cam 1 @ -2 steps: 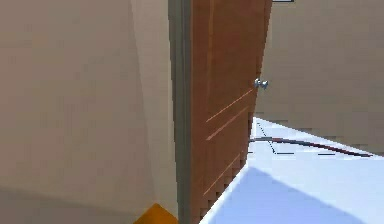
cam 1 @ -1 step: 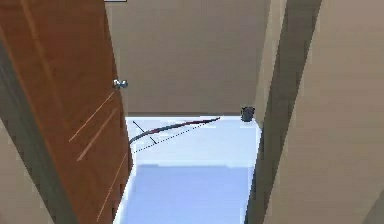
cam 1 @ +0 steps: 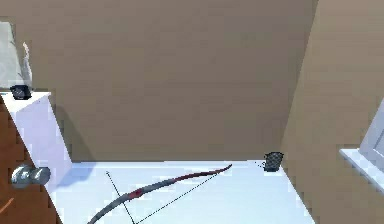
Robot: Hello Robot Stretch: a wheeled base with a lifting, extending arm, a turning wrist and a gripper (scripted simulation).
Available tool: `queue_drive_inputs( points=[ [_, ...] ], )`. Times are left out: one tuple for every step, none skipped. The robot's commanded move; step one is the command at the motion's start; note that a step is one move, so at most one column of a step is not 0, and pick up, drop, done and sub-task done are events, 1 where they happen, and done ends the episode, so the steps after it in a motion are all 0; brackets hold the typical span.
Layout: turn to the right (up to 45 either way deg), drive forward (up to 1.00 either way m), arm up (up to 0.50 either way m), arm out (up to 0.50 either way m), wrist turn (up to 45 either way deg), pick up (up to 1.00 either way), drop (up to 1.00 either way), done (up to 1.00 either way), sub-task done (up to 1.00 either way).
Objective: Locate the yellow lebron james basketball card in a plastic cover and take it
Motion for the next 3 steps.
queue_drive_inputs(
  points=[
    [0.0,0.35,0.0,0.0,0.0,0.0,0.0,0.0,0.0],
    [-27.0,0.0,0.0,0.0,0.0,0.0,0.0,0.0,0.0],
    [0.0,0.75,0.0,0.0,0.0,0.0,0.0,0.0,0.0]
  ],
)
